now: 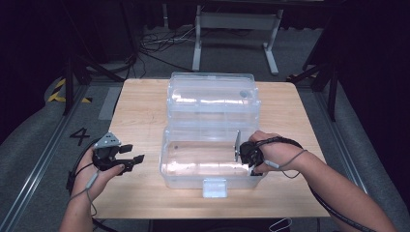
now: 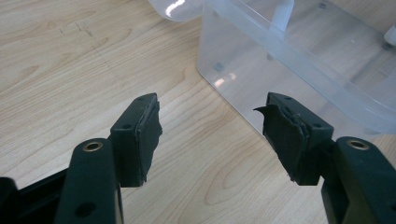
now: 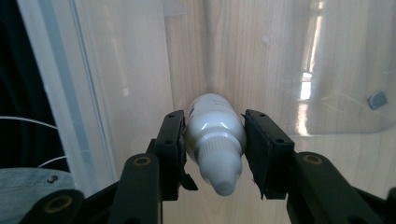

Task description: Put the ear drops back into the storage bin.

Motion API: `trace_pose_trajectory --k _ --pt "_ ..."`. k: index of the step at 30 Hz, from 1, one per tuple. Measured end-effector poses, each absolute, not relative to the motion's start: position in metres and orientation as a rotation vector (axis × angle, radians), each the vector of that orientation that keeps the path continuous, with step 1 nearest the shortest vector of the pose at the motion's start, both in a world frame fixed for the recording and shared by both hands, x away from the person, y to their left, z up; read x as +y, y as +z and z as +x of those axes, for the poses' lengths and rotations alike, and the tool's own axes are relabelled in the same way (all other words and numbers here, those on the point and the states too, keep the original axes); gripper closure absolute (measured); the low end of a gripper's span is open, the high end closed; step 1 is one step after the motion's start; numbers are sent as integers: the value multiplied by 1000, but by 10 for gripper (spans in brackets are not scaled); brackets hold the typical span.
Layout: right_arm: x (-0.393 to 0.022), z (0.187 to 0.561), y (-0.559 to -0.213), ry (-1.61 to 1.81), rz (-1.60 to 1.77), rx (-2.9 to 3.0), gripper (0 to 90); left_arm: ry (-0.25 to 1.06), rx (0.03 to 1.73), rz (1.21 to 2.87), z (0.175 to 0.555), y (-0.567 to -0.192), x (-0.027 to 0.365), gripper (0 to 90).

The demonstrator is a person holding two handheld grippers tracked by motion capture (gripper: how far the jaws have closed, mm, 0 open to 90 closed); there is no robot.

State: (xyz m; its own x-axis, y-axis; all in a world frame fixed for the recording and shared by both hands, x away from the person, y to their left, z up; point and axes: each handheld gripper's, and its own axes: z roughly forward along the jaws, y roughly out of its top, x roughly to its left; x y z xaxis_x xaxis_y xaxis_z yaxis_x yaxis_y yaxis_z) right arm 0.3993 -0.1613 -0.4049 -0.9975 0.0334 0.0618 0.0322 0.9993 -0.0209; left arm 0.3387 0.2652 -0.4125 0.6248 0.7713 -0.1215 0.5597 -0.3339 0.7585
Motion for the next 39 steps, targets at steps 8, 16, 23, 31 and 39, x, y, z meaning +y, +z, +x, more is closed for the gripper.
trace_pose_trajectory --k 8,16,23,31,39 --pt "-161 399 -408 56 -44 -3076 600 330 1043 2038 339 -413 265 370" --pt "-161 399 -406 42 -35 -3083 566 330 1042 2038 339 -413 265 370" --pt "-162 391 -386 4 -24 -3114 549 331 1040 2037 339 -413 264 370" --pt "-165 383 -356 -62 -53 -3142 538 322 1026 2039 342 -412 261 373" --pt "-157 366 -345 -142 -7 -3133 542 298 1007 2037 348 -411 256 395"
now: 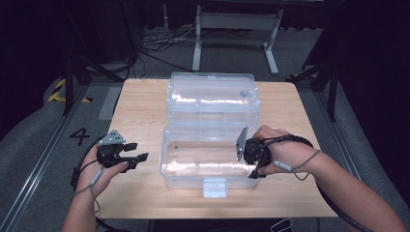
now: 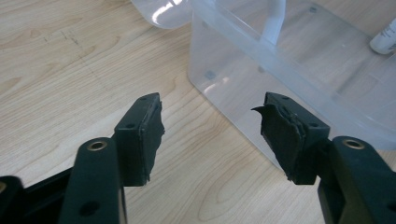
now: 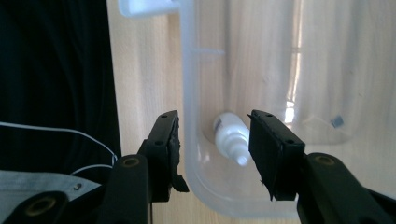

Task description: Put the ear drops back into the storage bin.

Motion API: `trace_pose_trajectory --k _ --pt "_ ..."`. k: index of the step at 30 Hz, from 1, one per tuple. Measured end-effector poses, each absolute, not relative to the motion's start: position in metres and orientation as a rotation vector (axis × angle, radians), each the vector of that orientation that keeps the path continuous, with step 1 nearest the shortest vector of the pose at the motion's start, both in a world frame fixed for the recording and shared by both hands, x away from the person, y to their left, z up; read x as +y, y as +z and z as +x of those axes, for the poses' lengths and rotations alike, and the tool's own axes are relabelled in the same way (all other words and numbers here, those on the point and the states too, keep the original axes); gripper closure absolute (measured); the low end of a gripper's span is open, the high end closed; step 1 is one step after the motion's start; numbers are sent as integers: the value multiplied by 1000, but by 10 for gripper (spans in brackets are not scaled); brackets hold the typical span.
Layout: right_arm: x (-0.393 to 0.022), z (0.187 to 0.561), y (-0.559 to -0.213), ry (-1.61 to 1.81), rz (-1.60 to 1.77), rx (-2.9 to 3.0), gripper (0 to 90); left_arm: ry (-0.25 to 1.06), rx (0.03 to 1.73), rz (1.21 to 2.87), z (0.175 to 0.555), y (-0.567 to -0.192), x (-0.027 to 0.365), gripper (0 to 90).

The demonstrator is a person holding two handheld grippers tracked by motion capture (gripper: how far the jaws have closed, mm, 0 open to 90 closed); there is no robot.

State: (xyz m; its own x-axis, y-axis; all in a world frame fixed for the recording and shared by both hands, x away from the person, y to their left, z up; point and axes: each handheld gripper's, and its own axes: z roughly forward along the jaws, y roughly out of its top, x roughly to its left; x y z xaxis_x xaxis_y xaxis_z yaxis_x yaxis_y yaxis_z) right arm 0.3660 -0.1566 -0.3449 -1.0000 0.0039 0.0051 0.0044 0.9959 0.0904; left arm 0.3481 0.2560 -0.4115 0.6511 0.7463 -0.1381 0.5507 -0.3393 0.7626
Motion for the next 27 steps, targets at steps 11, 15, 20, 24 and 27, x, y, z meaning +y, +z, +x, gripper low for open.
trace_pose_trajectory --k 11,15,20,24,27 --pt "-140 358 -375 -155 8 -3123 635 299 906 2031 353 -401 245 489" --pt "-136 358 -388 -150 15 -3116 651 304 934 2031 354 -400 244 468" --pt "-135 358 -398 -141 14 -3126 688 257 948 1971 356 -397 244 520" --pt "-135 358 -403 -139 16 -3131 760 244 927 1924 359 -392 243 588" --pt "-133 357 -403 -142 23 -3117 804 242 911 1912 362 -391 244 610"
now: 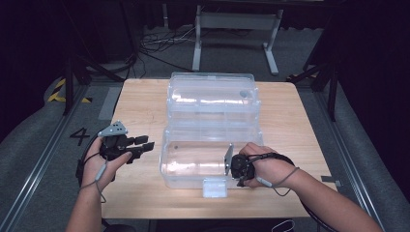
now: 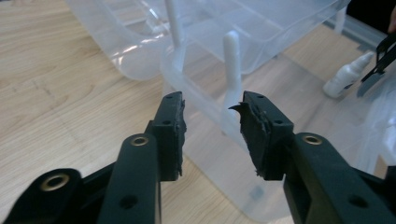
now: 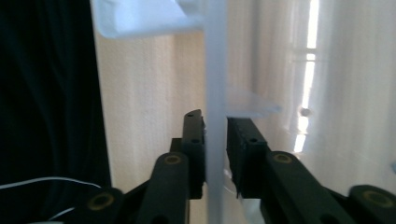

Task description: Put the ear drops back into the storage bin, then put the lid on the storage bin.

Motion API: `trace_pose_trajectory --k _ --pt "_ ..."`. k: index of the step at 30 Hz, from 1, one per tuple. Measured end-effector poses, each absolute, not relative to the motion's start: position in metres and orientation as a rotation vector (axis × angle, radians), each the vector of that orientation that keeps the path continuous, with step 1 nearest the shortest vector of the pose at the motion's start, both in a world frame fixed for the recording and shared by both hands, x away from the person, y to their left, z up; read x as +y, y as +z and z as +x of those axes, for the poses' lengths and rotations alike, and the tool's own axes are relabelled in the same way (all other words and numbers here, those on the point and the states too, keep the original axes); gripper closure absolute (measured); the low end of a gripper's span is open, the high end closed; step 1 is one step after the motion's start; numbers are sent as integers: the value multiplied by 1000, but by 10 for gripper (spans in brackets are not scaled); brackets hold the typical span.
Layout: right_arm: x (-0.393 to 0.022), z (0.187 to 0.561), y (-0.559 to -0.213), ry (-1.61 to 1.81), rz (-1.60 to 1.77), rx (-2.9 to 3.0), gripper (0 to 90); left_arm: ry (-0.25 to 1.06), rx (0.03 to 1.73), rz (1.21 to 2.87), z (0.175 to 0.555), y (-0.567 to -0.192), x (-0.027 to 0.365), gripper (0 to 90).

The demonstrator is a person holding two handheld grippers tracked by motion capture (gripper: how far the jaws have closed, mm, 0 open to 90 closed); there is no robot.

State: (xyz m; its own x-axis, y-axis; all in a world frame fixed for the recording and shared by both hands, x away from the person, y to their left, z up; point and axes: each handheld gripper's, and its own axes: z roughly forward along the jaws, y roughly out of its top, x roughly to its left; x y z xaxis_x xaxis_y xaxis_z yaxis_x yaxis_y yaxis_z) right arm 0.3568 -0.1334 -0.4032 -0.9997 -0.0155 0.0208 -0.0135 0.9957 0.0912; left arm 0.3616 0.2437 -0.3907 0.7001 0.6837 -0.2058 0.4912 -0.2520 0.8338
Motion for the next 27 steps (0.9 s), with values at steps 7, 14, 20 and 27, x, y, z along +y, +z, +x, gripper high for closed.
trace_pose_trajectory --k 7,14,20,27 --pt "-134 354 -405 -160 37 -3149 877 287 857 1926 369 -381 239 636" --pt "-134 354 -406 -177 36 -3152 879 334 784 1958 377 -363 223 591" --pt "-136 354 -405 -188 44 -3152 878 349 738 1965 384 -348 213 507" --pt "-138 354 -406 -211 27 -3148 876 351 703 1984 395 -331 201 466"
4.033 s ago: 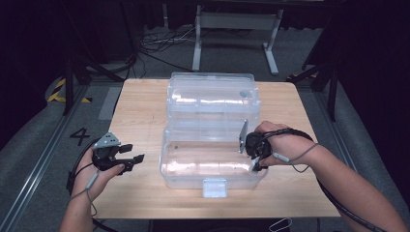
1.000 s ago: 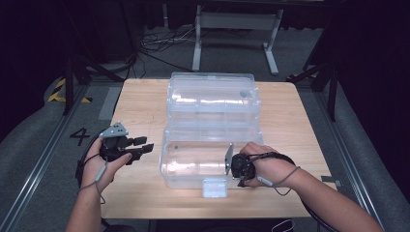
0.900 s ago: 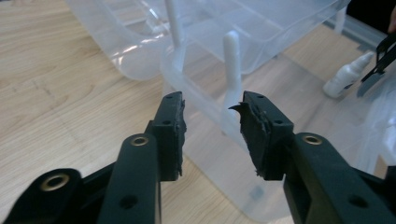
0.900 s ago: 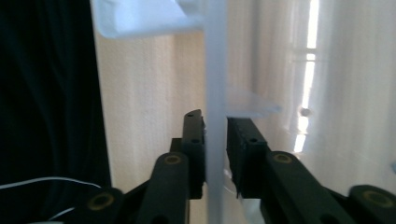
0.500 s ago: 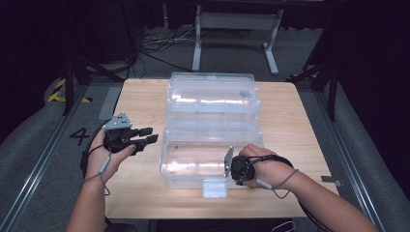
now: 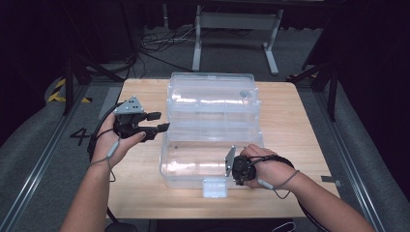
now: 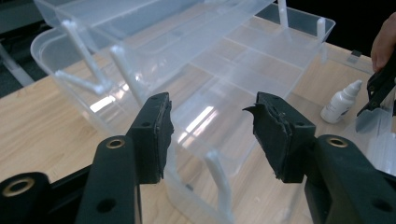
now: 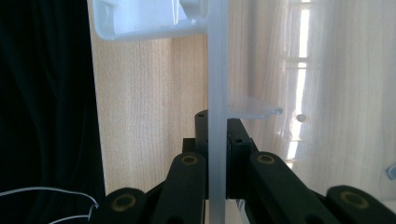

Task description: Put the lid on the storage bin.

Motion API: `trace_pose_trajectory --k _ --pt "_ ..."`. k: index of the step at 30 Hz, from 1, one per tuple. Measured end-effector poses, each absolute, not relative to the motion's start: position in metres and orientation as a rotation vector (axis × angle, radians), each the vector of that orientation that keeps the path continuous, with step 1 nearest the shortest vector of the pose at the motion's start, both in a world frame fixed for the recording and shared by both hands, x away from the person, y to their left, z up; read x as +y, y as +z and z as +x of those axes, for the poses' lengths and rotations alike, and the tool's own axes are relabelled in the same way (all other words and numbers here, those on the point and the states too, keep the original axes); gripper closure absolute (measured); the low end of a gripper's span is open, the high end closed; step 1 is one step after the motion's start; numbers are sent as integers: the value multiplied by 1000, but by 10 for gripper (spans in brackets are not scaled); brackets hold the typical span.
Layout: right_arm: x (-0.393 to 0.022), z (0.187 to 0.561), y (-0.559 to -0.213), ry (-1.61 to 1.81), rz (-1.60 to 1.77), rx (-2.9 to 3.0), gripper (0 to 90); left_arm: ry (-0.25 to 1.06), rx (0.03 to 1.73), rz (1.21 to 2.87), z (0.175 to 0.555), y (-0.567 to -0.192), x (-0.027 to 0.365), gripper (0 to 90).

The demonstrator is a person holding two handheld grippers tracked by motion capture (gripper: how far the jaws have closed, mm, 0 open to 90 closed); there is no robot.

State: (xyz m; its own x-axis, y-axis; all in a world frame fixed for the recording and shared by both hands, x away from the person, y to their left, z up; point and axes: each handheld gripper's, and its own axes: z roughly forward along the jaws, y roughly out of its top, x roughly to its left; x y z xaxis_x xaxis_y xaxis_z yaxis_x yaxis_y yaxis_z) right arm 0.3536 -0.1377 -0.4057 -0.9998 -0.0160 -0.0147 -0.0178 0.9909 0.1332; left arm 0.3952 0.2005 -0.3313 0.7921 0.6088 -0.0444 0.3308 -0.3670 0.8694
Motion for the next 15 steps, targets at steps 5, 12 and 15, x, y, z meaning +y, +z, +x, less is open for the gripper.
trace_pose_trajectory --k 5,12,15 --pt "-139 354 -406 221 -31 3121 875 354 667 2004 404 -320 186 453" --pt "-140 354 -406 244 -27 3123 872 340 624 2010 415 -308 169 435" --pt "-141 354 -407 259 -37 3118 871 318 600 2010 420 -301 161 433"
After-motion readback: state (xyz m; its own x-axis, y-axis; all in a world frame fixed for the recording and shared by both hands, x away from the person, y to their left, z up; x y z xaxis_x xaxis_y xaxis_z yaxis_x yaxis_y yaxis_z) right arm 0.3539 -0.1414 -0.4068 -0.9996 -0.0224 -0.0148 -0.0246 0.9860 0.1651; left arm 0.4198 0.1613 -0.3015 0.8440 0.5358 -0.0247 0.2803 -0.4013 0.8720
